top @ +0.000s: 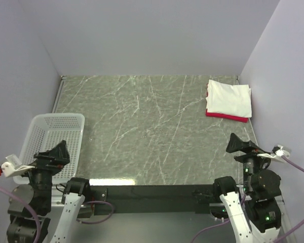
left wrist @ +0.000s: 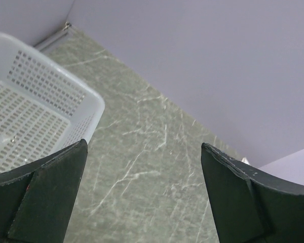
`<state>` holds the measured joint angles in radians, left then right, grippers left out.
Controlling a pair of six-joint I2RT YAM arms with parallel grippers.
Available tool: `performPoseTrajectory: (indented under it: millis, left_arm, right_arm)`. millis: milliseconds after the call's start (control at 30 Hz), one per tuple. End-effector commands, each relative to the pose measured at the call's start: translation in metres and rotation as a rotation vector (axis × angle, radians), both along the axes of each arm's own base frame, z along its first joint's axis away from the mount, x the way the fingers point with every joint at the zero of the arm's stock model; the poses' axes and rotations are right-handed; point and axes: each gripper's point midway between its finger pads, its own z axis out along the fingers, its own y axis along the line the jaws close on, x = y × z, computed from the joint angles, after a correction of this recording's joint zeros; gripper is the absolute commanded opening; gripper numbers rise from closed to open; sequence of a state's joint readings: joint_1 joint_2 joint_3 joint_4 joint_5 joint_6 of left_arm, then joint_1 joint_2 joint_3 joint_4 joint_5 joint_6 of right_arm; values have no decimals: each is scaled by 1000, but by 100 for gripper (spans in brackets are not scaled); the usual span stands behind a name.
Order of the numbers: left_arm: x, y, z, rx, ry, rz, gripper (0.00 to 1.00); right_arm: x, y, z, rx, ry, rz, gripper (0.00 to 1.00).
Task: Fold and stack the t-shirts
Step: Reset both grippers
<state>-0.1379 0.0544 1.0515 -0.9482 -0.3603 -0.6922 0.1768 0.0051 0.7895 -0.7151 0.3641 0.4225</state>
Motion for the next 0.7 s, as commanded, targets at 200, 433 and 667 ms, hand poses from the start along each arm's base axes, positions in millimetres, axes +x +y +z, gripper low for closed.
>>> performPoseTrajectory:
  millis: [200, 433, 667]
  left_arm:
    - [11, -9, -5, -51, -41, -37, 99]
    - [25, -20, -13, -68, -13, -81, 99]
    - [38, -29, -17, -81, -11, -123, 99]
  right_arm:
    - [13, 16, 12, -22, -86, 81, 93]
    - [14, 20, 8, -6, -81, 101, 93]
    - [18, 19, 9, -3, -85, 92, 92]
